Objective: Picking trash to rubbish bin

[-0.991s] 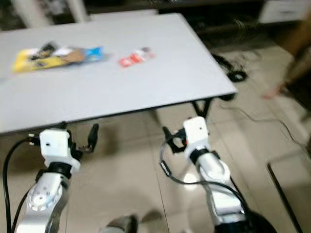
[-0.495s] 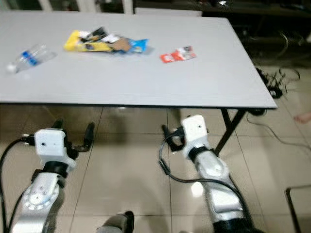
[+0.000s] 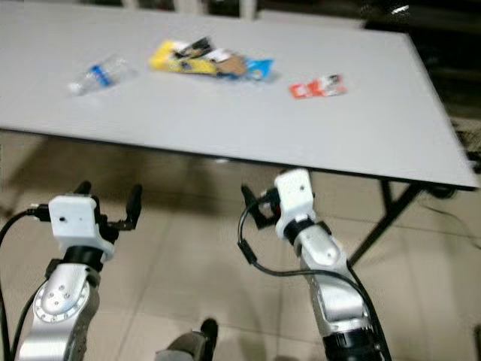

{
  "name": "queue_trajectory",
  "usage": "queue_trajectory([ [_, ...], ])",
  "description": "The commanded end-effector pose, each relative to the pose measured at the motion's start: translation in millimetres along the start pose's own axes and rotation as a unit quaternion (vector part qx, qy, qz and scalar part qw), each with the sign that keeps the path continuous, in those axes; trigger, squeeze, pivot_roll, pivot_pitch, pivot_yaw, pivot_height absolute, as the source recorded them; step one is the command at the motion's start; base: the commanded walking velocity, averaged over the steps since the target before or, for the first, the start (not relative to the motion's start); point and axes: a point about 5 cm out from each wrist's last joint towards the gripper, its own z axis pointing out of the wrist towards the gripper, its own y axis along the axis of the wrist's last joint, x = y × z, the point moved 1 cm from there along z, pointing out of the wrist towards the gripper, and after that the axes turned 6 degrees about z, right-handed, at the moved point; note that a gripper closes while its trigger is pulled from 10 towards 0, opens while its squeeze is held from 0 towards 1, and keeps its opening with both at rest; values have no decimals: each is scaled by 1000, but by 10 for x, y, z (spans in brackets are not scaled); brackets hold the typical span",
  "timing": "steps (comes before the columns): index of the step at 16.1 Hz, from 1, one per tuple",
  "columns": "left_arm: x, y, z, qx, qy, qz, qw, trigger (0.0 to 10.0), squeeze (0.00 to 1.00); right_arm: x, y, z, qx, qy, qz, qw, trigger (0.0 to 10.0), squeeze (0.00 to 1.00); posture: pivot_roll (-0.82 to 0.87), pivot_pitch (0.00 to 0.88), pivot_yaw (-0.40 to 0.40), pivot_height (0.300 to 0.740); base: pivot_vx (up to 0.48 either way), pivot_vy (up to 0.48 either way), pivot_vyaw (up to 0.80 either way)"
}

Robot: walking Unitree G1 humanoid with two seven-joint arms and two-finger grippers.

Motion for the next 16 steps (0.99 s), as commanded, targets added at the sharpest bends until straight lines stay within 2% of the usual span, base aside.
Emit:
queue_trajectory([
  [1, -2, 37, 3, -5, 6, 2, 1000, 10000, 0, 1, 121, -1, -28, 5, -1, 1000, 10000, 0, -48, 148, -35, 740, 0, 0, 0],
  [4, 44, 153, 31, -22, 29, -18, 999, 10000, 0, 27, 241, 12, -50, 11, -7, 999, 10000, 0, -51, 144, -39, 740, 0, 0, 0],
  [8, 60, 281, 76, -38, 30, -40, 998, 10000, 0, 20, 379, 87, -73, 7, 4, 997, 10000, 0, -38, 135, -40, 740, 0, 0, 0],
  [11, 63, 316, 85, -40, 34, -52, 997, 10000, 0, 32, 386, 129, -74, 10, 6, 997, 10000, 0, -32, 128, -44, 740, 0, 0, 0],
  [16, 80, 372, 152, -49, 36, -57, 997, 10000, 0, 47, 377, 140, -72, 13, 3, 997, 10000, 0, -35, 127, -50, 740, 291, 0, 0],
])
